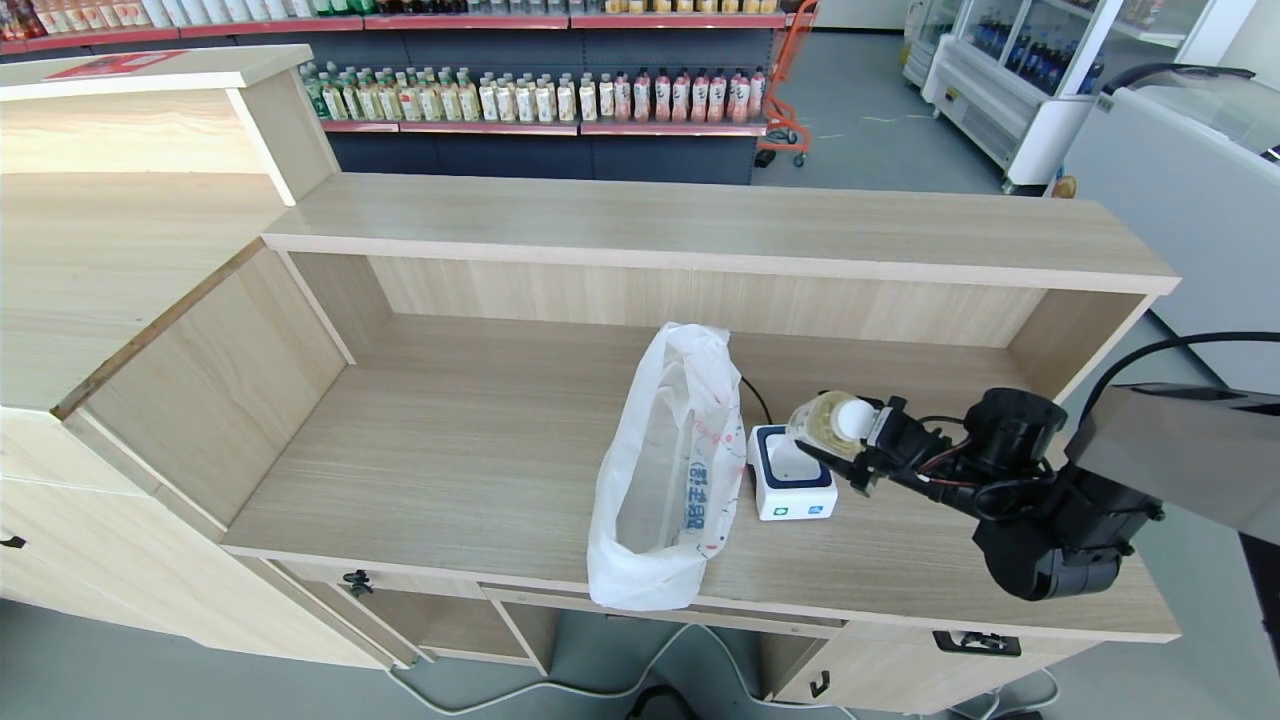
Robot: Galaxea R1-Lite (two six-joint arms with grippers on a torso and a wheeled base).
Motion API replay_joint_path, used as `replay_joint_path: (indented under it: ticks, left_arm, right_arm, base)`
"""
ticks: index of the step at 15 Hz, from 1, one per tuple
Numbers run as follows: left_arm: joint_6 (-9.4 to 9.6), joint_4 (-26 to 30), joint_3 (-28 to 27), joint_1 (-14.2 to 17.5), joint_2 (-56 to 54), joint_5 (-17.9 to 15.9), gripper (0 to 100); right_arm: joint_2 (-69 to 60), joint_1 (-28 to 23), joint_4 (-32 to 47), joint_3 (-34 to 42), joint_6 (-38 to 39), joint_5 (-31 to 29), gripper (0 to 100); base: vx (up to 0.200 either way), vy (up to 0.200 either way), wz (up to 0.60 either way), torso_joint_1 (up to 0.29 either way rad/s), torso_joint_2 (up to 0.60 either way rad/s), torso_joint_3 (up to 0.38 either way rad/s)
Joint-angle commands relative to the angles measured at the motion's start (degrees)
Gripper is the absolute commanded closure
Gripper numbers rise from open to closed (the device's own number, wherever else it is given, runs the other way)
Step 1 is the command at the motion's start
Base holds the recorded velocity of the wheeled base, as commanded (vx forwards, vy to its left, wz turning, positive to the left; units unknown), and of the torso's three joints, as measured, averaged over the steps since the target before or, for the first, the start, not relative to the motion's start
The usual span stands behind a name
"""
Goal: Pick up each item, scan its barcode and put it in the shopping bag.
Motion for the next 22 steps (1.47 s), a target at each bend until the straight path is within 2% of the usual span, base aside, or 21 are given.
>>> replay_joint_path:
  ticks: [1, 13, 22]
  left_arm:
    - [0.00, -0.03, 0.01, 0.00, -0.02, -0.01, 100]
    - [0.00, 0.06, 0.01, 0.00, -0.02, -0.01, 100]
    - [0.00, 0.06, 0.01, 0.00, -0.02, -0.01, 100]
  right_arm:
    - [0.82, 0.43, -0.05, -0.62, 0.00, 0.02, 100]
    - [5.57, 0.96, -0.05, -6.33, 0.70, 0.02, 100]
    - [6.71, 1.04, -1.72, -6.16, 1.32, 0.02, 100]
  base:
    - [0.000, 0.000, 0.00, 0.000, 0.00, 0.000]
    - [0.000, 0.000, 0.00, 0.000, 0.00, 0.000]
    - [0.000, 0.000, 0.00, 0.000, 0.00, 0.000]
